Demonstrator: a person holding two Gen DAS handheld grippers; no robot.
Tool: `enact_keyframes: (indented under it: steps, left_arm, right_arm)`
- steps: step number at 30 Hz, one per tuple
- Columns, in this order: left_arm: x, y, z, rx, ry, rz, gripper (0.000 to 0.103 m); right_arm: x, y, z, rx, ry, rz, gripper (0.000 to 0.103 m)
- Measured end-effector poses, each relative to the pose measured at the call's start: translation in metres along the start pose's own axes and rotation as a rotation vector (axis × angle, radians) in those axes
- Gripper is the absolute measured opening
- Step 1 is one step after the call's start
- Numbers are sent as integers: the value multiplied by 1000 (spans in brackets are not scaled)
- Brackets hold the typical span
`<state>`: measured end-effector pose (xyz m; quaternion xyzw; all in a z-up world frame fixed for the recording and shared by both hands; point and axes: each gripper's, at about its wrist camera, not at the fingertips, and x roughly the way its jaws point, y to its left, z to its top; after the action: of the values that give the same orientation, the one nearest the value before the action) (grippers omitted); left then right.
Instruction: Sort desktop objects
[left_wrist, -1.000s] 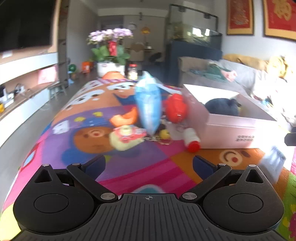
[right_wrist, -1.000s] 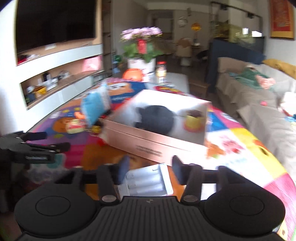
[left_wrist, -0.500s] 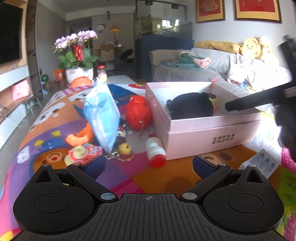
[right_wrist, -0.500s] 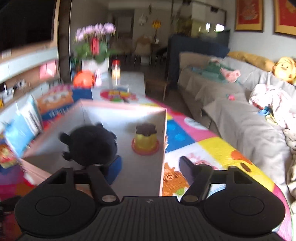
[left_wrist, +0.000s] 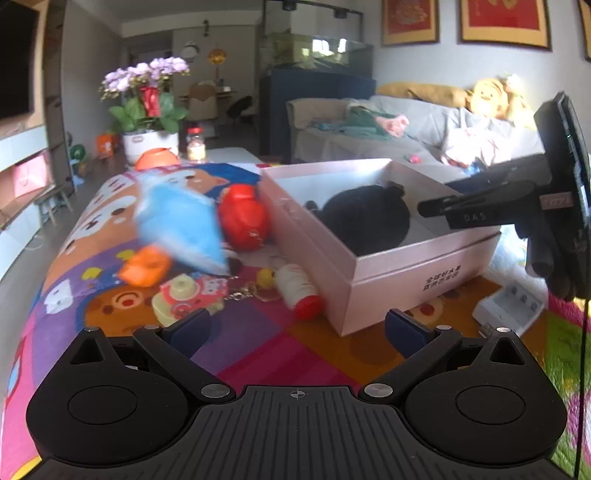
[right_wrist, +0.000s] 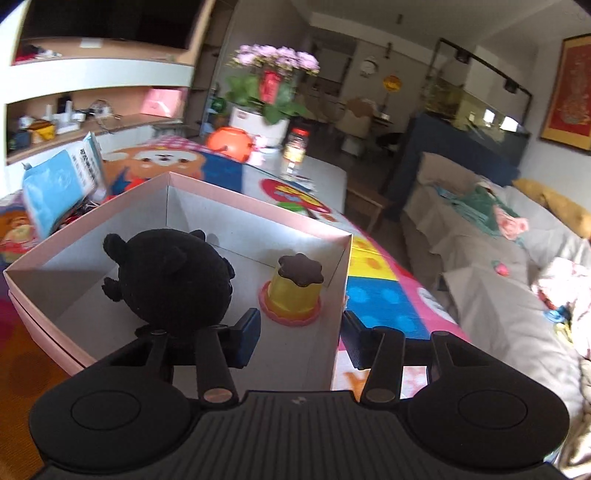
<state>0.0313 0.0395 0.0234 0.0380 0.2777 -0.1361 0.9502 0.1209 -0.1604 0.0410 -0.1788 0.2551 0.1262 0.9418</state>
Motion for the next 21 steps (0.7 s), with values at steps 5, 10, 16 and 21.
enact_keyframes:
  steps: [5, 10, 16, 21]
  left_arm:
    - [3, -1, 3, 18, -2, -6, 103]
    - [15, 0, 5, 24, 10, -19, 103]
    - [17, 4, 7, 24, 9, 9, 103]
    - [7, 19, 8, 14, -5, 130, 103]
  right_arm:
    - [-38, -6, -10, 0, -92, -54, 52]
    - [-91, -26, -35, 189, -106, 9, 77]
    - [-110, -31, -75, 340, -20, 8, 79]
    - [-95, -30, -95, 438, 59, 5, 79]
